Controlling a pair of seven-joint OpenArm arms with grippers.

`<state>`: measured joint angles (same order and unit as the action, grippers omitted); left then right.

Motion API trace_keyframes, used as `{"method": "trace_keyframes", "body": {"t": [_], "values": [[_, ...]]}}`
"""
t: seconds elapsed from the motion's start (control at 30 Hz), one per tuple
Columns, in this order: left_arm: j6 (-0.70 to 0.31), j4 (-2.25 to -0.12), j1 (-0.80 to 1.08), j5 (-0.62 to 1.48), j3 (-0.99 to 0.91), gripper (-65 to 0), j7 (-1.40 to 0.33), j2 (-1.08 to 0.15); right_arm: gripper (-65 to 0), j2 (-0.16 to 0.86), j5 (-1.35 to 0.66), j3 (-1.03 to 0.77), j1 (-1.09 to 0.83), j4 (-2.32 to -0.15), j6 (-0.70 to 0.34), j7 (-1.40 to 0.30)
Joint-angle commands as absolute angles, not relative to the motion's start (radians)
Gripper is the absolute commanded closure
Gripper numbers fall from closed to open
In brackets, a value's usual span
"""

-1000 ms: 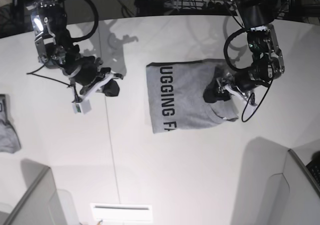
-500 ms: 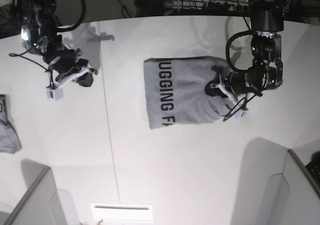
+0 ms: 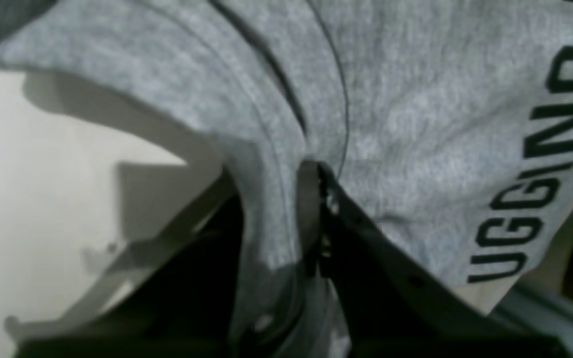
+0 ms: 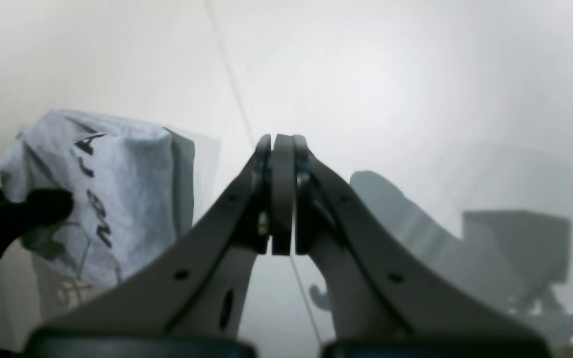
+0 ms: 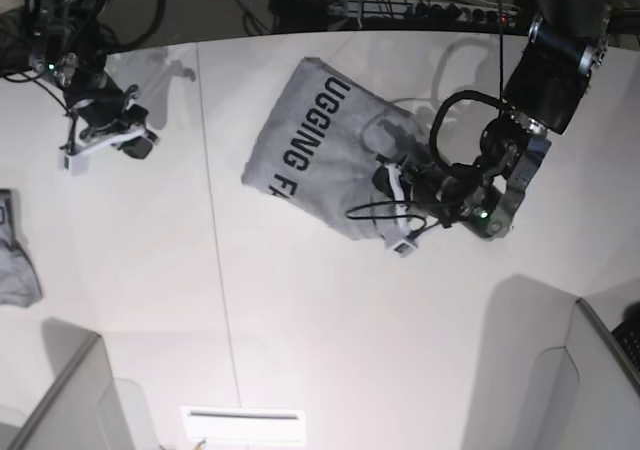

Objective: Fold the T-shirt properly
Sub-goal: 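Grasp the bundle edge with the left gripper and rotate it on the table, then tuck and press the bundle's loose edge under with the left gripper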

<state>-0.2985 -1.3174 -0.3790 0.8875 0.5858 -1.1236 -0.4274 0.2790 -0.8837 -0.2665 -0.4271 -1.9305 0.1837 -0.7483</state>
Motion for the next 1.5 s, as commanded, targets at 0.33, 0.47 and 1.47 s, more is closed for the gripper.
{"method": "trace_keyframes", "body": {"t": [0.33, 0.47, 1.47], "values": [[-0.3, -1.354, -0.608, 0.886, 0.951, 0.0, -1.127, -0.427, 0.0, 0.285, -0.894, -0.274, -0.585, -1.946, 0.176, -0.641], [-0.3, -1.4, -0.673, 0.886, 1.067, 0.0, -1.125, -0.426, 0.0, 0.283, -0.891, -0.274, -0.628, -1.945, 0.177, -0.628], [-0.698, -1.319, -0.656, 0.197, 1.104, 0.0, -1.052, -0.165, 0.0, 0.045, -0.486, -0.229, -0.63, -1.945, 0.179, -0.636]]}}
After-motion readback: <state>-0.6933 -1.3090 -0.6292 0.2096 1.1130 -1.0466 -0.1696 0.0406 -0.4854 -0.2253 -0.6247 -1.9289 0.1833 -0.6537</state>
